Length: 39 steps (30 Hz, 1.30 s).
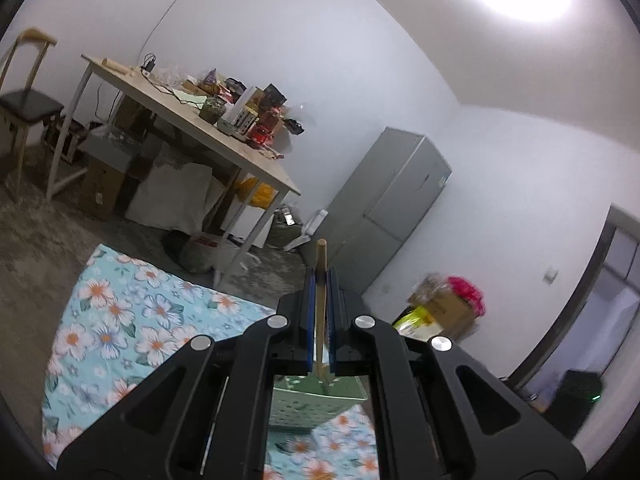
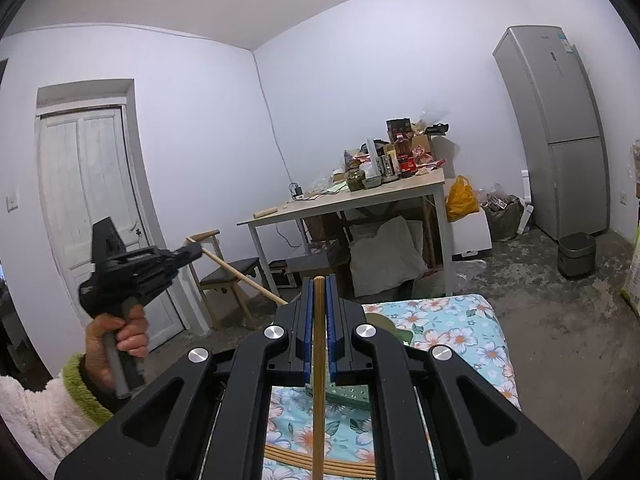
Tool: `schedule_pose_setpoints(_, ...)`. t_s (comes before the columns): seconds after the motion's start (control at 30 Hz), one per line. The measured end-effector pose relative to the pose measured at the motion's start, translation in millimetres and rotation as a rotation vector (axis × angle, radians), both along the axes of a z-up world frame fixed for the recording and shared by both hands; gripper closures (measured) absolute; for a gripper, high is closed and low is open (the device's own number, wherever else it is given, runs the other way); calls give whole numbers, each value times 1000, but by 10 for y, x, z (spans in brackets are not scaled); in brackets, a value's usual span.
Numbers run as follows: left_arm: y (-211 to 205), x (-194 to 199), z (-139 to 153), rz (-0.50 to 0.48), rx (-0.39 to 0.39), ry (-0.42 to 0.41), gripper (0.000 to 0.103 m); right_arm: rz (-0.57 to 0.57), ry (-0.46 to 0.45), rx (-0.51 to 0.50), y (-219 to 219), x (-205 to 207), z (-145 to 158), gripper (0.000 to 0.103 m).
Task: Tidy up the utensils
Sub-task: 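Drop the chopsticks into the green holder with the left tool while the right tool lifts its chopsticks, then drop the chopsticks into the holder with the right tool, open and withdraw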
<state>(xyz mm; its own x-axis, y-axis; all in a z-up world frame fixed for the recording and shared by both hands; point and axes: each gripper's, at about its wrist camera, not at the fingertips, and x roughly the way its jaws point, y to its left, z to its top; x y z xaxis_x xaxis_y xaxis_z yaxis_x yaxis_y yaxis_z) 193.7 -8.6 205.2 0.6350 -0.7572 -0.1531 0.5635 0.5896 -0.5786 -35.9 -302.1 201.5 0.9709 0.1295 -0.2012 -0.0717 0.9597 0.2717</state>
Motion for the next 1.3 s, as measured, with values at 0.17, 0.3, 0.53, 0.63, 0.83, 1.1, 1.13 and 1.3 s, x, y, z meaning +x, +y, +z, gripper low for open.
schedule_pose_setpoints(0.17, -337, 51, -123, 19, 123, -17, 99, 1, 10, 11, -16, -4, -25, 97)
schedule_pose_setpoints(0.3, -505, 48, -212, 4, 173, -15, 99, 2, 14, 17, -30, 14, -35, 97)
schedule_pose_setpoints(0.53, -600, 22, -312, -23, 188, 18, 68, 10, 18, 20, -29, 70, -36, 97)
schedule_pose_setpoints(0.63, -535, -59, -297, -6, 186, 7, 58, 29, 4, 27, -39, 160, 9, 97)
schedule_pose_setpoints(0.83, -355, -326, -368, 17, 221, -8, 38, 57, -56, 12, -10, 450, 191, 97)
schedule_pose_setpoints(1.1, -12, -726, -943, 27, 356, 75, 20, 73, -158, 61, -28, 1105, 447, 97)
schedule_pose_setpoints(1.13, 40, -766, -1039, 30, 375, 99, 20, 71, -169, 61, -15, 1187, 482, 97)
schedule_pose_setpoints(1.3, 310, -915, -1363, 81, 391, 192, 19, 47, -227, 33, 68, 1547, 656, 97)
